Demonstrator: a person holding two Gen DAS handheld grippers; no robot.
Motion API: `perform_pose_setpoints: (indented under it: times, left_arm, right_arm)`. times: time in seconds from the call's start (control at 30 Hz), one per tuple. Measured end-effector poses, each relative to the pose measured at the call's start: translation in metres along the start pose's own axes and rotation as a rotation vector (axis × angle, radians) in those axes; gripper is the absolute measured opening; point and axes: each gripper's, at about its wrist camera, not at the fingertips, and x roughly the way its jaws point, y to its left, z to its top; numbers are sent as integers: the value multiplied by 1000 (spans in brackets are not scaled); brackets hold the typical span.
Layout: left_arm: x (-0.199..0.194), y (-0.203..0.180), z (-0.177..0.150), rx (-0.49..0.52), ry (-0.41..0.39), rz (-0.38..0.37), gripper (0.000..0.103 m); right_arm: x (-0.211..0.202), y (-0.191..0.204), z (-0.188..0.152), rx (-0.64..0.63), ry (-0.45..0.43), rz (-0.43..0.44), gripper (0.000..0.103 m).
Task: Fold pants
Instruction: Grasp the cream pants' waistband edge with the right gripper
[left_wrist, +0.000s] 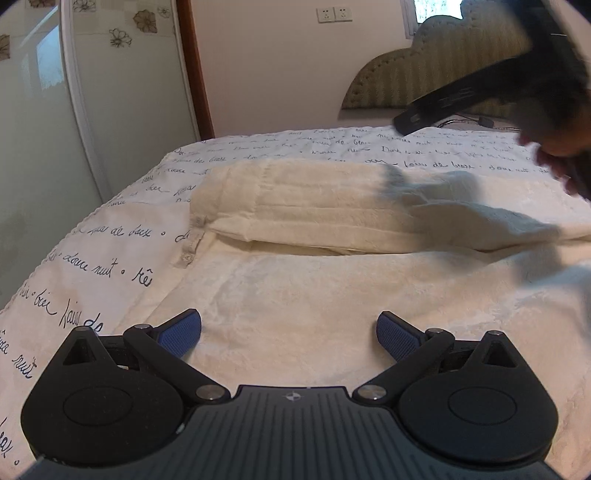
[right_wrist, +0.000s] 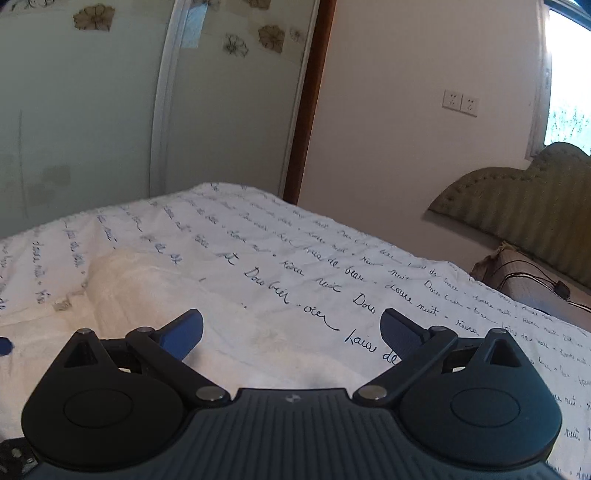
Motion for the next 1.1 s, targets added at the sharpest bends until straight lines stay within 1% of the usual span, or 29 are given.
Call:
perform_pose_setpoints:
  times: [0.07,0.17,0.23,0.3,0.37,0.43,0.47,0.53,0.57,0.6,0.63,0.67,0.7,0.77,0.83,0.87,0.9,0.97,1.0,1.03,1.1]
  left_arm:
    - [0,-3,-3,10,-6,-2,103]
    - [2,-1,-6,-1,-7,-10,103]
    - [4,1,-5,-12,-1,-20,103]
    - [5,2,-5,-19,3,-26,103]
    - [8,4,-4,-21,4,-30,103]
    - [8,3,-4,-17,3,-32,103]
    - [9,3,-4,-16,3,-33,103]
    - [9,3,-4,-14,3,-34,103]
    - [10,3,-3,-12,3,-34,103]
    - [11,3,-3,-11,3,-35,103]
    - [11,3,-3,-10,3,-35,103]
    - [11,4,-3,-11,3,-36,103]
    - [12,4,-3,-12,3,-36,103]
    - [12,4,-3,-12,3,-37,103]
    - [12,3,-3,-10,2,-35,103]
    - [13,2,-3,-9,2,-34,103]
    - [13,2,-3,-8,1,-33,103]
    - [14,2,-3,-5,3,-32,103]
    - [14,2,-3,-5,4,-33,103]
    - [13,2,-3,-7,4,-35,103]
    - [14,3,-3,-11,5,-37,103]
  right_arm:
    - [31,-5,8,-9,69,-5,103]
    - [66,-17,14,17,129,41,102]
    - [91,-24,17,39,188,79,102]
    - [111,-30,15,54,251,139,102]
    - [128,-31,12,38,315,195,102]
    - [144,-34,4,60,413,301,102]
    - [148,-37,0,80,447,332,102]
    - [145,-40,-5,78,445,374,101]
    - [142,-40,-6,68,443,397,91]
    - [138,-39,-6,59,431,421,68]
    - [133,-38,-6,55,415,444,53]
    - [129,-36,-5,43,402,426,33]
    - [125,-35,-5,22,392,402,28]
    - [116,-30,-4,-14,369,388,21]
    - [109,-24,0,-60,336,337,19]
    - [104,-18,3,-104,310,293,19]
    - [99,-11,6,-161,278,240,19]
    - [89,9,12,-359,188,67,18]
    - [87,17,15,-424,143,-1,18]
    - [86,21,17,-444,113,-37,18]
    - [83,36,13,-546,55,-119,18]
